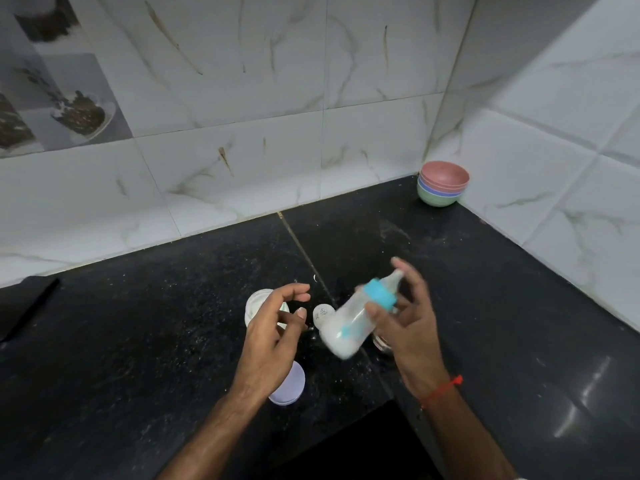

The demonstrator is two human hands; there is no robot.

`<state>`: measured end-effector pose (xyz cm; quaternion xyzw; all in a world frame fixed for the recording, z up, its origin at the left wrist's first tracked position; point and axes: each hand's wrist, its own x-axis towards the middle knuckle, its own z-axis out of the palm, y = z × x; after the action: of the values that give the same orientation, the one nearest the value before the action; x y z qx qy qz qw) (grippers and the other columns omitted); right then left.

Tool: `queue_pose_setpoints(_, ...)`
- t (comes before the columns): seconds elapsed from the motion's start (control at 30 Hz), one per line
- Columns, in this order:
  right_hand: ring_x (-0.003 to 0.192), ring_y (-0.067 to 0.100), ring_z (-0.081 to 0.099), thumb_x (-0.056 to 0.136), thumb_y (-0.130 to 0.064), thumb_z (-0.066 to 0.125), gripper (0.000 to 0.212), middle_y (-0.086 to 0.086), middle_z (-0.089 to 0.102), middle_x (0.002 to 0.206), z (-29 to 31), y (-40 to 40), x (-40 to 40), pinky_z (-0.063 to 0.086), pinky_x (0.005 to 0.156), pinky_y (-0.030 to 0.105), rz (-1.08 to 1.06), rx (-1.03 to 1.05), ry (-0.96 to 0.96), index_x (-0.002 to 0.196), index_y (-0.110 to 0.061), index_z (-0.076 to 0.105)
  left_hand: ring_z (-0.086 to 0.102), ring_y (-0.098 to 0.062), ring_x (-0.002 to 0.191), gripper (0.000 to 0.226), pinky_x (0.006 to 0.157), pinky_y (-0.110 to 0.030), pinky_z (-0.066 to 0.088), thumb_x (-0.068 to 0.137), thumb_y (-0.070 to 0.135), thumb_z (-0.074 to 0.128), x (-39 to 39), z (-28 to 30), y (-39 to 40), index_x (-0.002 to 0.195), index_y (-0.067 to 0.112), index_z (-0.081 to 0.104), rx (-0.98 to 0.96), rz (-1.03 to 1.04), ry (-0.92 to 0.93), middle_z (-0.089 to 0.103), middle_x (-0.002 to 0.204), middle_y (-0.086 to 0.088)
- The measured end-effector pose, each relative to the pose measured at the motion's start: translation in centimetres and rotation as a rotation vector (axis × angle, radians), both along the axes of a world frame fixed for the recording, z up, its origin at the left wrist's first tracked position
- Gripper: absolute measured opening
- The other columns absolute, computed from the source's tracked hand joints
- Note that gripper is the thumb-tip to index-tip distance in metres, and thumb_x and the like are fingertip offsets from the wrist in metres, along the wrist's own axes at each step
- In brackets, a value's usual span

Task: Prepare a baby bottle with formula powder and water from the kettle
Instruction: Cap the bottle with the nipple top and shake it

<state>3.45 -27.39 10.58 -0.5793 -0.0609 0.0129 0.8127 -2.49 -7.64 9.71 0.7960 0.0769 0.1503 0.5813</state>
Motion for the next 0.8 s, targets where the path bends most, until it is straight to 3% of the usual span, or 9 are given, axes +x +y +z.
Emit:
queue_pose_setpoints(0.1, 0.082, 0.011, 0.071, 0.084, -0.023, 0.070, 0.069, 0.001, 0.071, 0.108, 0.3, -0.4, 1.0, 0.060, 0.063, 0.027, -0.282, 0.330, 0.096, 0.147, -0.028, 0.042, 0.071, -0.012, 0.082, 0.032, 0.068, -0.013, 0.052, 0.103, 0.007, 0.059, 0.1, 0.1, -0.3, 0.126, 0.030, 0.065, -0.017, 0.007, -0.009, 0.071, 0.118, 0.013)
queue_pose_setpoints(0.17, 0.081, 0.010, 0.070, 0.082, -0.020, 0.072, 0.070, 0.000, 0.074, 0.102, -0.1, -0.4, 0.9, 0.058, 0.062, 0.025, -0.186, 0.167, 0.040, 0.146, -0.030, 0.044, 0.071, -0.015, 0.082, 0.034, 0.069, -0.016, 0.053, 0.103, 0.007, 0.060, 0.0, 0.1, -0.4, 0.125, 0.032, 0.066, -0.011, -0.005, -0.005, 0.071, 0.118, 0.016)
queue_pose_setpoints(0.27, 0.091, 0.021, 0.072, 0.075, -0.015, 0.084, 0.077, 0.017, 0.075, 0.112, 0.0, -0.3, -0.1, 0.061, 0.074, 0.030, 0.057, -0.070, -0.028, 0.143, -0.032, 0.051, 0.070, -0.017, 0.082, 0.036, 0.069, -0.019, 0.055, 0.102, 0.007, 0.060, 0.1, 0.0, -0.4, 0.125, 0.035, 0.066, 0.001, -0.011, -0.001, 0.071, 0.117, 0.018)
queue_pose_setpoints(0.4, 0.084, 0.018, 0.069, 0.079, -0.037, 0.077, 0.072, 0.004, 0.068, 0.113, 0.3, -1.3, 1.6, 0.057, 0.055, 0.027, -0.272, 0.362, 0.125, 0.143, -0.029, 0.046, 0.071, -0.012, 0.082, 0.033, 0.066, -0.015, 0.053, 0.103, 0.008, 0.059, 0.2, 0.3, -0.3, 0.125, 0.032, 0.065, -0.018, 0.007, -0.006, 0.071, 0.117, 0.016)
queue_pose_setpoints(0.47, 0.084, 0.014, 0.071, 0.083, -0.024, 0.070, 0.067, 0.005, 0.069, 0.111, 0.1, -1.2, 1.4, 0.059, 0.061, 0.026, -0.176, 0.226, 0.084, 0.145, -0.026, 0.045, 0.071, -0.013, 0.083, 0.033, 0.066, -0.015, 0.053, 0.103, 0.007, 0.059, 0.1, 0.1, -0.3, 0.125, 0.032, 0.066, -0.019, 0.004, -0.001, 0.071, 0.118, 0.015)
queue_pose_setpoints(0.57, 0.105, 0.027, 0.074, 0.082, -0.017, 0.081, 0.076, 0.022, 0.073, 0.118, -0.2, -0.7, 0.0, 0.062, 0.085, 0.038, 0.145, -0.014, -0.036, 0.149, -0.023, 0.045, 0.070, -0.015, 0.082, 0.034, 0.069, -0.014, 0.053, 0.103, 0.006, 0.060, 0.0, -0.1, -0.3, 0.125, 0.031, 0.066, -0.011, 0.001, 0.002, 0.071, 0.117, 0.015)
queue_pose_setpoints(0.63, 0.105, 0.027, 0.074, 0.080, -0.032, 0.084, 0.078, 0.022, 0.071, 0.122, 0.0, -0.8, 0.5, 0.063, 0.085, 0.041, 0.010, 0.218, 0.034, 0.148, -0.024, 0.046, 0.071, -0.014, 0.082, 0.033, 0.069, -0.013, 0.053, 0.103, 0.007, 0.060, -0.1, 0.0, -0.2, 0.125, 0.030, 0.066, -0.017, 0.007, -0.004, 0.071, 0.118, 0.014)
queue_pose_setpoints(0.7, 0.095, 0.018, 0.075, 0.082, -0.042, 0.077, 0.068, 0.016, 0.066, 0.125, -0.1, -1.2, 1.4, 0.064, 0.071, 0.034, -0.194, 0.392, 0.109, 0.142, -0.029, 0.050, 0.072, -0.014, 0.084, 0.032, 0.069, -0.013, 0.053, 0.103, 0.008, 0.059, -0.1, 0.1, -0.1, 0.126, 0.031, 0.065, -0.025, 0.015, -0.005, 0.071, 0.119, 0.013)
queue_pose_setpoints(0.8, 0.103, 0.026, 0.074, 0.074, -0.040, 0.089, 0.082, 0.022, 0.069, 0.125, -0.5, -1.0, 0.8, 0.063, 0.080, 0.039, -0.015, 0.125, 0.052, 0.145, -0.031, 0.049, 0.070, -0.014, 0.083, 0.033, 0.069, -0.015, 0.055, 0.103, 0.008, 0.059, -0.3, 0.0, 0.0, 0.126, 0.032, 0.066, -0.022, 0.011, -0.005, 0.071, 0.120, 0.012)
